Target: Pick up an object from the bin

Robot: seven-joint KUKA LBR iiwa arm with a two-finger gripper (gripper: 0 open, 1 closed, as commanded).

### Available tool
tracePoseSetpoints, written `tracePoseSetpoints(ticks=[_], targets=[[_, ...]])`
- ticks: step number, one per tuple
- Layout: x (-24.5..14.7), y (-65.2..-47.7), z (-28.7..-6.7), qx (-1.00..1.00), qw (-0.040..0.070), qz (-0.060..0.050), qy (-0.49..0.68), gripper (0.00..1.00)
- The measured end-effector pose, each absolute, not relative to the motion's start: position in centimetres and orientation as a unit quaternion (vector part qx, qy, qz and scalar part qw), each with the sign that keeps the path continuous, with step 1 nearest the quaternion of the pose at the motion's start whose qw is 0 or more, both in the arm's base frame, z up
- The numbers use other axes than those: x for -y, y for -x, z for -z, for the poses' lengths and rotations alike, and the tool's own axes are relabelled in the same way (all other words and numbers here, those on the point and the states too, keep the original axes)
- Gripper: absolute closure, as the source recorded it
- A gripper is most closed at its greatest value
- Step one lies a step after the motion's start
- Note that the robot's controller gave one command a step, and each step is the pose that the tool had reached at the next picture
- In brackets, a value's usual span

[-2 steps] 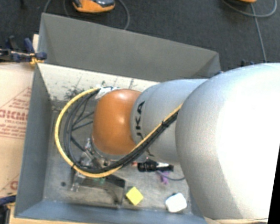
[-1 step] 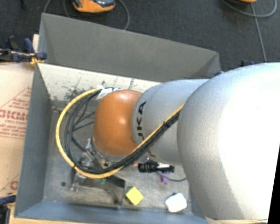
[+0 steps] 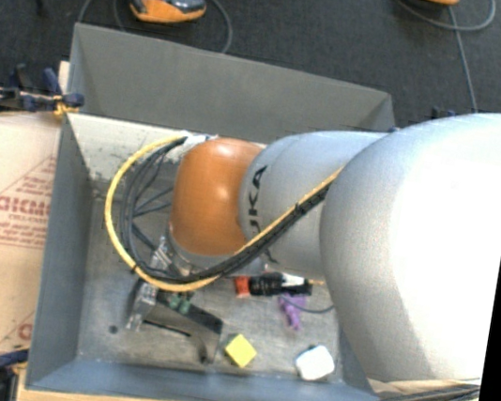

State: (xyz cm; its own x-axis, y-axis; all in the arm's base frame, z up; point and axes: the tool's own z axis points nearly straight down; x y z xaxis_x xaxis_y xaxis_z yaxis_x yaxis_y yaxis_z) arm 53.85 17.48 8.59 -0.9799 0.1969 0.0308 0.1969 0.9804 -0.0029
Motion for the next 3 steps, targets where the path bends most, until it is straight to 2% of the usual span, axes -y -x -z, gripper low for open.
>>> tracePoseSetpoints(ticks=[1, 2, 3], targets=[[-17.3, -56.5, -8.6, 0.994, 0.008, 0.003, 0.108, 1.0], [-16.9, -55.3, -12.2, 0.994, 0.0, 0.0, 0.109, 1.0], [-14.0, -57.9, -16.9, 0.994, 0.003, 0.0, 0.107, 1.0]])
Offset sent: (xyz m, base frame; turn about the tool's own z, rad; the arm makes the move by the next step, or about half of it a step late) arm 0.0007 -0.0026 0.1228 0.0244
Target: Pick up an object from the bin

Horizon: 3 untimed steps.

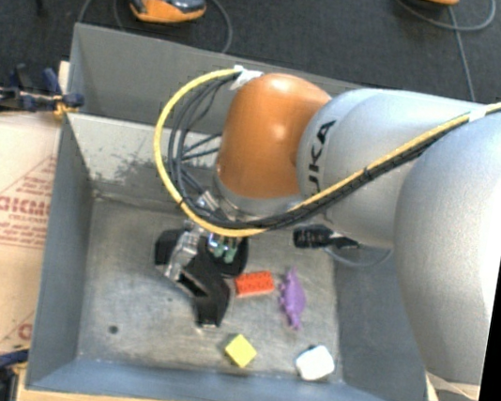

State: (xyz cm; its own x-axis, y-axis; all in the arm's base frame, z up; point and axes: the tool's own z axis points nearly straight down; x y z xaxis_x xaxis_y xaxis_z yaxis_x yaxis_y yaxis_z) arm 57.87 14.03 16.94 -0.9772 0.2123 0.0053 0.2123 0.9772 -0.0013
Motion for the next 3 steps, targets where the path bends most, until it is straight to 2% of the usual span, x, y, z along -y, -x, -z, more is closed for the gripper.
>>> tracePoseSetpoints(ticks=[1, 2, 3], targets=[[-13.0, -59.5, -19.1, 0.994, 0.0, -0.002, 0.111, 1.0], [-12.9, -58.5, -19.5, 0.994, -0.002, 0.001, 0.108, 1.0], [-11.6, -59.9, -17.4, 0.994, -0.028, 0.015, 0.104, 1.0]])
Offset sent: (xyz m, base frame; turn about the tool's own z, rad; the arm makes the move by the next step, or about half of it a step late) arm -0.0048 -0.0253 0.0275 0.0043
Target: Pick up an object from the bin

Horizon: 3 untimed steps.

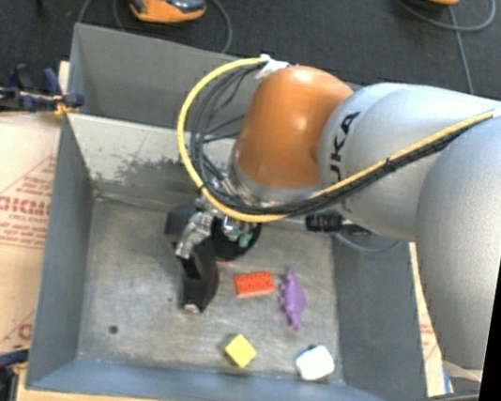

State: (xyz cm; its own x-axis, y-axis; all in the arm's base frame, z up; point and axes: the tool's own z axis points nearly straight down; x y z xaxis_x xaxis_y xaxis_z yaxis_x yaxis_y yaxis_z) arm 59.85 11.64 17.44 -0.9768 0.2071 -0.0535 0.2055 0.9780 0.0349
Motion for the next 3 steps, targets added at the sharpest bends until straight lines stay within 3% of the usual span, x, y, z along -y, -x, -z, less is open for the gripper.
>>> tracePoseSetpoints(ticks=[1, 2, 3], targets=[[-11.4, -59.0, -16.5, -0.995, 0.013, -0.007, -0.101, 1.0], [-11.4, -59.0, -16.4, -0.995, 0.012, -0.006, -0.101, 1.0], [-15.5, -60.9, -9.3, -0.985, 0.001, 0.006, 0.174, 1.0]])
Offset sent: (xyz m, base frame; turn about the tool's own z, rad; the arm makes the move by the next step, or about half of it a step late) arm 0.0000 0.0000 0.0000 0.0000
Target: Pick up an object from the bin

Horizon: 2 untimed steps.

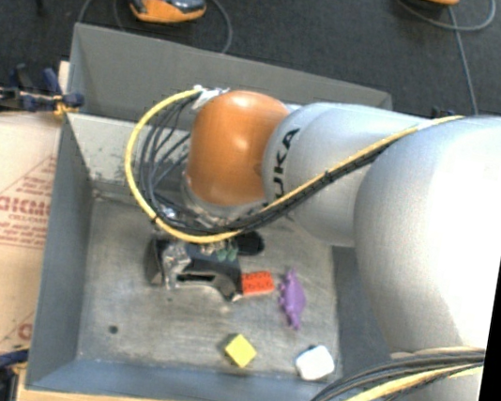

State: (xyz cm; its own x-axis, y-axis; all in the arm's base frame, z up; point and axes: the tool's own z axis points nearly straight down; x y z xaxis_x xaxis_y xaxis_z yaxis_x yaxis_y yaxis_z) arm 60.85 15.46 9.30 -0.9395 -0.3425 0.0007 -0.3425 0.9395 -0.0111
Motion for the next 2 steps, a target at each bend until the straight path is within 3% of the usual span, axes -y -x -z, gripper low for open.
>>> tracePoseSetpoints(ticks=[2], targets=[[-15.24, -60.53, -9.46, -0.985, 0.006, 0.002, 0.173, 1.0]])
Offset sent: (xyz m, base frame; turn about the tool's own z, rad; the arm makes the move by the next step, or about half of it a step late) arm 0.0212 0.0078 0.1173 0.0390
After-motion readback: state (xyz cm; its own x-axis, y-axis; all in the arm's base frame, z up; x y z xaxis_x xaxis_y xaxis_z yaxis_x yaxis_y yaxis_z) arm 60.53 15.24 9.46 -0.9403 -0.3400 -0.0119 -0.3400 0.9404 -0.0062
